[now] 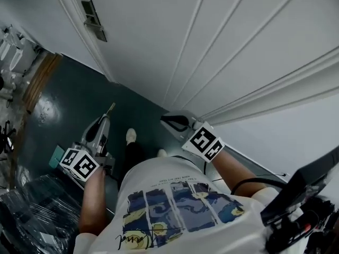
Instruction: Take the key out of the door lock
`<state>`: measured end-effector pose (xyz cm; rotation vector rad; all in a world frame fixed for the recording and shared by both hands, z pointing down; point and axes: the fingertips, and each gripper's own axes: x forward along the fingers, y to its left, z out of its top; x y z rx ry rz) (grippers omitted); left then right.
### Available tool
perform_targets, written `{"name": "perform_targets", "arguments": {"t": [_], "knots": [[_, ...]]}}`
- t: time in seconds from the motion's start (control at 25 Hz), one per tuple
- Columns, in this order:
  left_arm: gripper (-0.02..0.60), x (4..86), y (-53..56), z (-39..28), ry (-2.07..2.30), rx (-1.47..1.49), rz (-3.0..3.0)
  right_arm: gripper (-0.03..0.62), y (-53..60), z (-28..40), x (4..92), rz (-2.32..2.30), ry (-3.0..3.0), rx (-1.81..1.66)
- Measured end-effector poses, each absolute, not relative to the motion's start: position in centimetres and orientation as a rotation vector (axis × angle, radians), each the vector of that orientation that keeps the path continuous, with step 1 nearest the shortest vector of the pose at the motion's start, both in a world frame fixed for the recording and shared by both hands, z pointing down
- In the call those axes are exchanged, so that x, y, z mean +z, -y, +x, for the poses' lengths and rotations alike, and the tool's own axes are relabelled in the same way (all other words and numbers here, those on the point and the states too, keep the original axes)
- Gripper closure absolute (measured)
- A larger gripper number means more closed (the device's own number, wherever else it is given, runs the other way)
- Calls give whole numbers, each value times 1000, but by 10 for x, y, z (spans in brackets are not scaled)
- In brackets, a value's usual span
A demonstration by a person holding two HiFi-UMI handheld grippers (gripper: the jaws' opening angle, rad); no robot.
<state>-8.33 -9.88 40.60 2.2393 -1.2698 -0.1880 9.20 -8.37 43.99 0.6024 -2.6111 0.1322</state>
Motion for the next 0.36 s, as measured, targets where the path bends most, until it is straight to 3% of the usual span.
{"name": "perform_targets", "arguments": {"t": [0.36], "knots": [[557,420,109,-118,1228,-217,2204,580,89,60,447,600,2562,141]]}}
